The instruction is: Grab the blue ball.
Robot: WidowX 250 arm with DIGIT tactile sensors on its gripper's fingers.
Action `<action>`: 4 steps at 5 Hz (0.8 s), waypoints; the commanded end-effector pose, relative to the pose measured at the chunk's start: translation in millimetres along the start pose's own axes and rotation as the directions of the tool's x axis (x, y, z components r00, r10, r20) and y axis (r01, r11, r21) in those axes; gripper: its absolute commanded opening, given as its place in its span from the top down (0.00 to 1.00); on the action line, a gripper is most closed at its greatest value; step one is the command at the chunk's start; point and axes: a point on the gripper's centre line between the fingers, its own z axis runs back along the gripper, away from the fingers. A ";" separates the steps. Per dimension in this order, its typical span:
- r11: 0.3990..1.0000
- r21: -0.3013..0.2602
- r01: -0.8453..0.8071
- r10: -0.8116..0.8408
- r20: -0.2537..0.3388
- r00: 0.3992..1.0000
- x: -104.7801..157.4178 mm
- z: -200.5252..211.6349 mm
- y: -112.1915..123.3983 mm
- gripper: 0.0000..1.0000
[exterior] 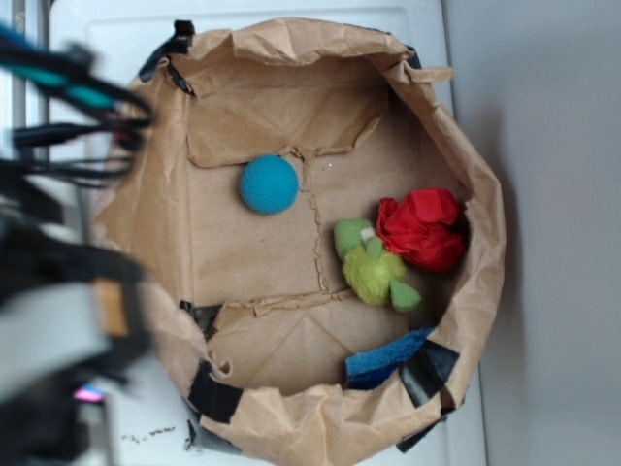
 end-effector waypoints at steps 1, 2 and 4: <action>1.000 -0.011 0.015 -0.014 0.073 0.997 31.5 1.4 -1.7 0.00; 1.000 -0.011 0.015 -0.014 0.073 0.997 31.5 1.4 -1.7 0.00; 0.999 0.007 -0.035 0.035 0.048 0.998 61.7 -34.6 9.5 0.00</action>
